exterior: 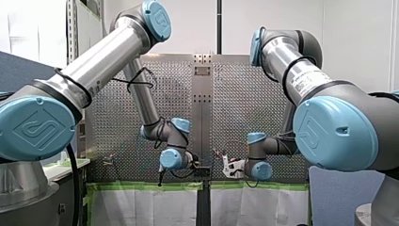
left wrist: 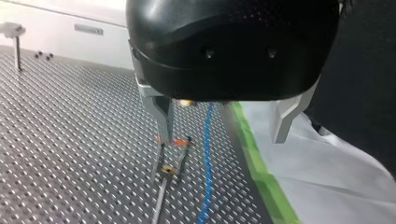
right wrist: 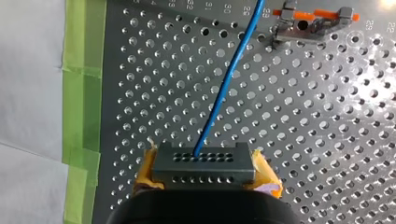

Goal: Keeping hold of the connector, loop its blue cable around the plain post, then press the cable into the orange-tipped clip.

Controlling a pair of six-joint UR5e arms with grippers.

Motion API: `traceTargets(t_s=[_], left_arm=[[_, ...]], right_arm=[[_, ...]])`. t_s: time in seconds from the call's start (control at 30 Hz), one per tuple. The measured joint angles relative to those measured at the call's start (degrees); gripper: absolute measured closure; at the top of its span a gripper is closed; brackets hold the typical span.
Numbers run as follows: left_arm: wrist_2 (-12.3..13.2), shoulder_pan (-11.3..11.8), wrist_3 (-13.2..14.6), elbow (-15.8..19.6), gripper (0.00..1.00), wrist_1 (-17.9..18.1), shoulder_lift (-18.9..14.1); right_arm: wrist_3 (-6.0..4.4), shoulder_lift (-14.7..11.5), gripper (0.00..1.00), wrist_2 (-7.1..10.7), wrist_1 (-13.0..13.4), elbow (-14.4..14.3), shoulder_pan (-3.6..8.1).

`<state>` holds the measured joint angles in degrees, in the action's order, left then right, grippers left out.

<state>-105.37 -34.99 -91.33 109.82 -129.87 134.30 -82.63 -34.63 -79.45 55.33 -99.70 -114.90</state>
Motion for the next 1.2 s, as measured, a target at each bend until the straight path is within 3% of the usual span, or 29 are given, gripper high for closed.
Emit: traceTargets(t_s=[0.33, 0.57, 0.77, 1.03, 1.2], left_arm=[[4.47, -0.16, -1.57, -3.48, 0.01, -0.89, -0.02], [4.81, -0.14, -1.62, -3.62, 0.01, -1.56, 0.01], [4.51, -0.16, -1.74, -3.64, 0.01, -2.46, -0.03], [0.80, -0.33, -2.58, -3.60, 0.01, -5.64, 0.00], [-0.15, -0.42, -2.63, -3.59, 0.01, -5.91, 0.02]], right_arm=[[-0.01, 1.18, 1.00, 0.07, 0.64, 0.12, 0.28], [0.00, 1.24, 1.00, 0.01, 0.44, 0.30, 0.30], [0.04, 1.23, 1.00, -0.03, 0.20, 0.37, 0.14], [0.16, 1.25, 1.00, -0.18, 0.14, 0.42, 0.01], [0.17, 1.24, 1.00, -0.19, 0.14, 0.42, -0.01]])
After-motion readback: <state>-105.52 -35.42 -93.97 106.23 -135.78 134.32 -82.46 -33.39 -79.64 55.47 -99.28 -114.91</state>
